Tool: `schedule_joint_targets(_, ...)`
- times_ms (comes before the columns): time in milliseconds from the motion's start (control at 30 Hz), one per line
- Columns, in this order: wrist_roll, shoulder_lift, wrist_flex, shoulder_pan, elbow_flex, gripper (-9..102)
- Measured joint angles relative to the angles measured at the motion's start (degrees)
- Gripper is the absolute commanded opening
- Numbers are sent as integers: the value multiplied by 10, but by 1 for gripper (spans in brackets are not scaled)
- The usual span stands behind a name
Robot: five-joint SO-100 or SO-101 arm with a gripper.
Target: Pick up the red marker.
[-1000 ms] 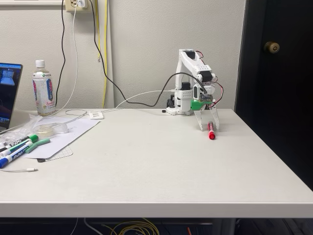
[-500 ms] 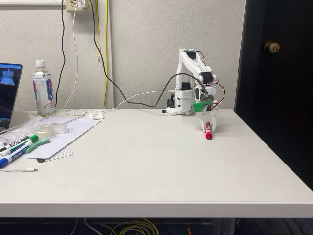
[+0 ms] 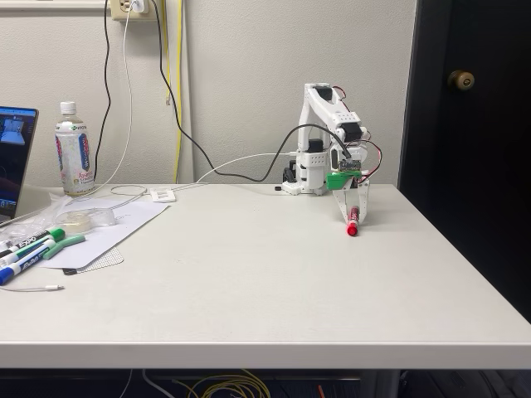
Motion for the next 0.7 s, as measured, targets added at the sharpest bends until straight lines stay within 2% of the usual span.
schedule_joint_targets(233,57,134,-47,11,71,3)
schedule_joint_targets(400,107,267,-63,54,109,3)
schedule_joint_targets(700,271,396,-133,123,114,3)
